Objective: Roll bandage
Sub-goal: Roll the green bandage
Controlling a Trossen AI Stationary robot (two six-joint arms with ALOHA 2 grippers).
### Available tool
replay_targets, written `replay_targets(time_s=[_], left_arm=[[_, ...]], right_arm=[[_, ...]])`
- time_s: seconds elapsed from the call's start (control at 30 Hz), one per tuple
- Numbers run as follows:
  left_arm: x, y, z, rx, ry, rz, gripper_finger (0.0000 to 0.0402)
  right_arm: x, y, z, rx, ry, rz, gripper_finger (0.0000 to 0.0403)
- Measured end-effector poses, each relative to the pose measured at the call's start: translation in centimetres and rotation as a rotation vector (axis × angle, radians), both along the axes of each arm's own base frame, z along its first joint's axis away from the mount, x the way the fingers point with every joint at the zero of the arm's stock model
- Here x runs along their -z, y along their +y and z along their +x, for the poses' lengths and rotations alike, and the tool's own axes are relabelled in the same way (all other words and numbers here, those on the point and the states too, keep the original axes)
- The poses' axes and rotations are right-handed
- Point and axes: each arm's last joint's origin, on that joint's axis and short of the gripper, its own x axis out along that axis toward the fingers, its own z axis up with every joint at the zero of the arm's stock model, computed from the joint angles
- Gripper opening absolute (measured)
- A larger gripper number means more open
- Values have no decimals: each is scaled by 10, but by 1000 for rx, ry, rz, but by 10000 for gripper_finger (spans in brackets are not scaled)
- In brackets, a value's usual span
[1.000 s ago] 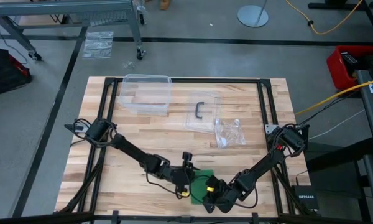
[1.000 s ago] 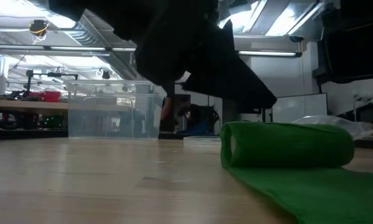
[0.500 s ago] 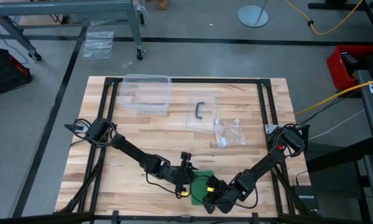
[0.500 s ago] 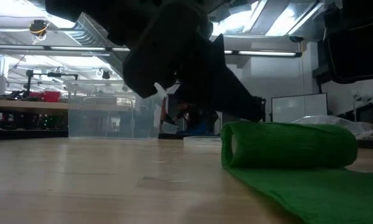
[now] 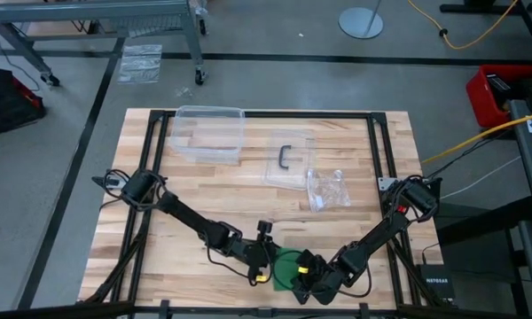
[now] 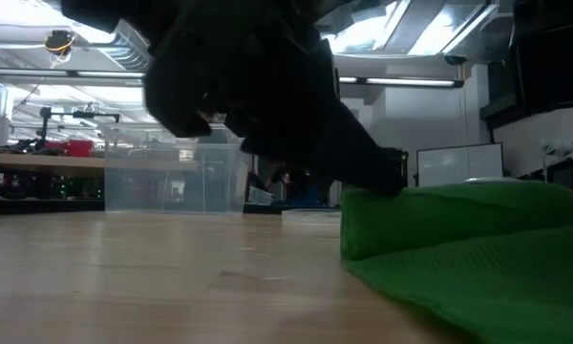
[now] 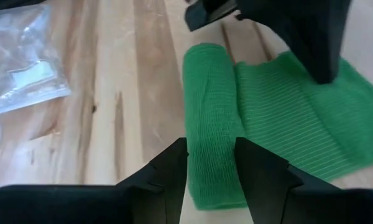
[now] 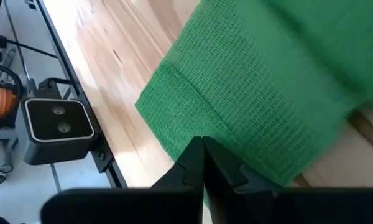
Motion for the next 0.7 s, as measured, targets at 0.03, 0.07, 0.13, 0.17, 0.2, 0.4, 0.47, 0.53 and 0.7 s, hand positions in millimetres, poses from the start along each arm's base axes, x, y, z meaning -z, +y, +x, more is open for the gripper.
replay_targets(time_s=[0.03,0.07,0.13,0.17,0.2,0.4,0.47,0.53,0.7], left_arm=[[2,-1,0,1,1,-3,129],[4,-3,0,2,4,-4,129],[9,-6,0,5,9,-17,129],[12,-6,0,4,13,-24,129],[15,-8,0,0,17,-33,129],[20,-10,-1,-2,23,-40,129],[19,-11,0,2,12,-49,129],[20,-13,-1,6,14,-49,129],[21,-21,-6,27,19,-45,129]], right_arm=[[0,0,0,5,-7,-1,5],[-1,0,1,6,-10,0,5],[-1,0,1,7,-13,2,5],[-2,0,1,8,-15,2,5],[-2,0,1,8,-17,3,5],[-8,5,5,-14,-69,71,5],[-11,8,7,-35,-107,82,5],[-15,9,9,-51,-141,89,5],[-19,7,9,-43,-175,38,5]])
